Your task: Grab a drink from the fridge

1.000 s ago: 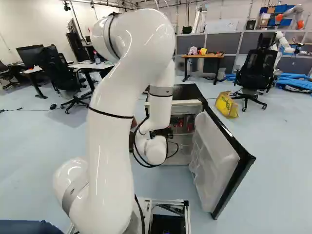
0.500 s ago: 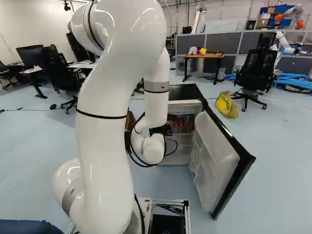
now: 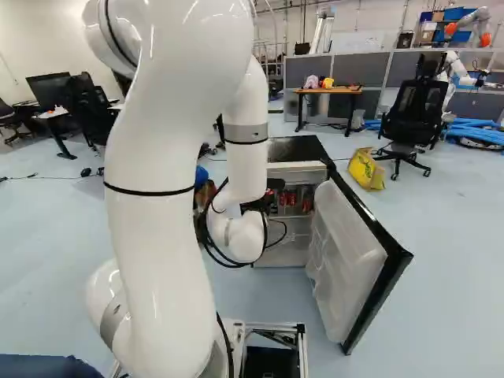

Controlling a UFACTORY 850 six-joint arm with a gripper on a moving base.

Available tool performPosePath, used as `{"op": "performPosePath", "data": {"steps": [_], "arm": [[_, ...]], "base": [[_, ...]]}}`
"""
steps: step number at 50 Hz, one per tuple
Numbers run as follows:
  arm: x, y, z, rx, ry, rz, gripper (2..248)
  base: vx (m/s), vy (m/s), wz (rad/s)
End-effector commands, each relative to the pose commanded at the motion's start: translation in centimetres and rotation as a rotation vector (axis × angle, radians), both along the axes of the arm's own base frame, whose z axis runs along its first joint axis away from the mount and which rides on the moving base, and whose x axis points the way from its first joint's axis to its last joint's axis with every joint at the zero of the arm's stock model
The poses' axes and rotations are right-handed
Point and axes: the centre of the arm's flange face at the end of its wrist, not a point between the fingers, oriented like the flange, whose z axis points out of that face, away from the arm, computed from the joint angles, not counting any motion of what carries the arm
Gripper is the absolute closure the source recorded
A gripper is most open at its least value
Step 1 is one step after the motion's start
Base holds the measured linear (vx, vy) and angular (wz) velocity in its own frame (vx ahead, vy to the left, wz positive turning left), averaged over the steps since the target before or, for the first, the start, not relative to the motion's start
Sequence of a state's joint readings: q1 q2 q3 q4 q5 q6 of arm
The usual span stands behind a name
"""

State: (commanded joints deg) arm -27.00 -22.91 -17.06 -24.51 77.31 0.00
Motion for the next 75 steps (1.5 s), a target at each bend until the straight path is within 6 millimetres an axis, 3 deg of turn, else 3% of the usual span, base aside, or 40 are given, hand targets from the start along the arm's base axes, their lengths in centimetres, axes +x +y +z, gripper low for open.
{"op": "performPosePath", "data": {"steps": [75], "arm": [[-0.9, 0.4, 6.5, -0.088, -0.083, -0.011, 157]], "base": [[0.0, 0.0, 0.0]]}}
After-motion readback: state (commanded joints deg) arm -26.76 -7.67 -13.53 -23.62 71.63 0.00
